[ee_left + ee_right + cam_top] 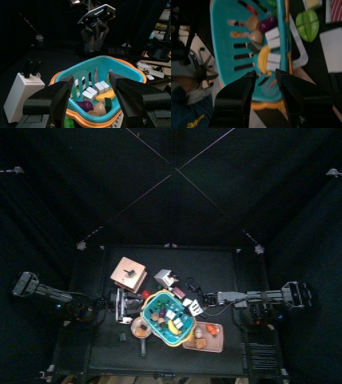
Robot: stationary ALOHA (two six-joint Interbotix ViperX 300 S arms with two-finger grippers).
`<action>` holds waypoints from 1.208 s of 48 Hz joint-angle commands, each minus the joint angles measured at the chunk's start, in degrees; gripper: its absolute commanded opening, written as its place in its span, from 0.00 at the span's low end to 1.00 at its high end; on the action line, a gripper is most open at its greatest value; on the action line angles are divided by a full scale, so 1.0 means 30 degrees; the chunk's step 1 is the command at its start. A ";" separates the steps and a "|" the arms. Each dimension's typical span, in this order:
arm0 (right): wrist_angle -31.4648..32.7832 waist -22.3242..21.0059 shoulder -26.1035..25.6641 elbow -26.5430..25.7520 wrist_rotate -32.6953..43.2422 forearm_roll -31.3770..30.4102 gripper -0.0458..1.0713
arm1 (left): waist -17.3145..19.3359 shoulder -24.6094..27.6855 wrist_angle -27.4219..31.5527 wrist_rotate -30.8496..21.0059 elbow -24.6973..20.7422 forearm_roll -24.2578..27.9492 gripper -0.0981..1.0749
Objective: Grab corn
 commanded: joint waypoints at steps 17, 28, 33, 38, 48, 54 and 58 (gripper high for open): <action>-0.0322 0.6182 -0.2607 0.3252 1.1719 -0.7529 0.72 | 0.0586 0.0000 -0.0088 0.0000 0.0029 0.0117 0.87; 0.0732 0.9697 -0.1699 0.3955 1.8076 -1.4561 0.72 | 0.0586 0.0000 -0.0059 0.0000 0.0117 0.0059 0.87; 0.0879 1.1104 -0.0205 0.3984 1.9922 -1.7900 0.73 | 0.0586 0.0000 -0.0059 -0.0029 0.0205 0.0059 0.87; 0.0879 1.1777 0.1260 0.3662 2.0801 -2.0244 0.73 | 0.0586 0.0000 -0.0059 -0.0029 0.0205 0.0059 0.87; 0.1260 1.2480 0.3691 0.2666 2.1094 -2.1182 0.76 | 0.0586 0.0000 -0.0088 0.0000 0.0264 0.0059 0.87; 0.1406 1.2510 0.5273 0.1641 2.0889 -2.1182 0.83 | 0.0586 0.0000 -0.0059 -0.0029 0.0293 0.0059 0.87; 0.1670 1.2539 0.6006 0.1143 2.0889 -2.1211 0.89 | 0.0586 0.0000 -0.0059 -0.0029 0.0293 0.0059 0.87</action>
